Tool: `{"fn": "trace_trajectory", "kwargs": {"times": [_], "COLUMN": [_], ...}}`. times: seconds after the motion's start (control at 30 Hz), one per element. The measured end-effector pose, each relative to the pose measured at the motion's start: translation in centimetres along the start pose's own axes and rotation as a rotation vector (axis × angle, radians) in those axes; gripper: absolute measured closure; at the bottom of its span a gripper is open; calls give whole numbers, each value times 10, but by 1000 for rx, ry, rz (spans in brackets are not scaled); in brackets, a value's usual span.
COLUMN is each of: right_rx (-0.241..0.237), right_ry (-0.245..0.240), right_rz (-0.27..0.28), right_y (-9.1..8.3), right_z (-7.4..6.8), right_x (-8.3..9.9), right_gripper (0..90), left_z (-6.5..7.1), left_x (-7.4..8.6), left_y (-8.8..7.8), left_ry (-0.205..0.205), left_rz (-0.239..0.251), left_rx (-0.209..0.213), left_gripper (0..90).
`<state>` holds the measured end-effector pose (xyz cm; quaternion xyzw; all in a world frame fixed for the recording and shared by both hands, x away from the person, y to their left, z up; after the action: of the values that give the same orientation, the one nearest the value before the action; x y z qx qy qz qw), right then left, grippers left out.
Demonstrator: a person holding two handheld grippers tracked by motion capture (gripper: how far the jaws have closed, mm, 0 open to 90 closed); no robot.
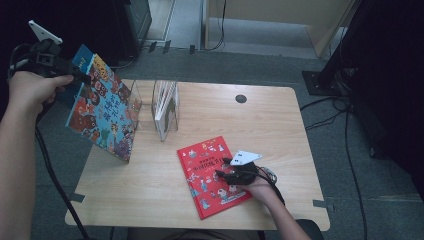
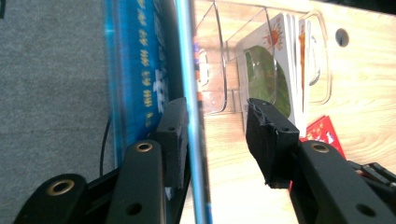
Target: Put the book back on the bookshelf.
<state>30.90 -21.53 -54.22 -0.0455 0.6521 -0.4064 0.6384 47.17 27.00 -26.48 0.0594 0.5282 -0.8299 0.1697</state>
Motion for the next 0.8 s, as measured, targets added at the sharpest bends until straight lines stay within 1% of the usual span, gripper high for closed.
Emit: {"fn": "trace_trajectory", "kwargs": {"times": [0.03, 0.07, 0.1, 0.17, 0.3, 0.37, 0.4, 0.43, 0.53, 0.63, 0.7, 0.8], "right_rx": [0, -1, -1, -1, 3, 4, 4, 4, 8, 11, 13, 16], "right_ry": [0, -1, -2, 0, -2, 8, 16, 26, 46, 54, 57, 57], "right_rz": [-1, -1, -2, -2, -4, -8, -6, -6, -11, -18, -20, -23], "right_y": [0, 0, 0, 0, -1, -1, -2, -2, -4, -5, -6, -6], "right_z": [0, 0, 0, 0, 1, 1, 2, 2, 4, 5, 5, 6], "right_x": [0, 0, 0, 0, 0, 0, 1, 1, 2, 2, 2, 3], "right_gripper": [445, 444, 443, 443, 440, 439, 439, 439, 445, 445, 446, 445], "left_z": [0, 0, 1, 4, 9, 12, 13, 15, 21, 24, 26, 28], "left_x": [1, 1, 3, 7, 14, 18, 21, 24, 33, 41, 45, 52], "left_y": [-5, -9, -13, -18, -19, -15, -12, -9, 2, 12, 18, 25], "left_ry": [-6, -3, 7, 16, 55, 58, 67, 74, 102, 120, 127, 148], "left_rz": [9, 13, 16, 15, 18, 18, 16, 7, 4, -1, -5, 0], "left_rx": [34, 40, 33, 33, 17, 19, 20, 29, 52, 49, 66, 35], "left_gripper": [607, 607, 608, 604, 592, 576, 560, 555, 548, 544, 539, 519]}}
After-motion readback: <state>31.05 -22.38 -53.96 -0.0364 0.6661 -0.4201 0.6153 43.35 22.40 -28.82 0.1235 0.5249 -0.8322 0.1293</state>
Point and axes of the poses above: each handheld gripper's, and its own axes: y roughly forward along the jaws, x roughly out of its underside, z roughly to its right, the point moved 4 cm from there along y, roughly forward along the jaws, and after that the axes turned 13 degrees about -y, right-handed, at the moved point
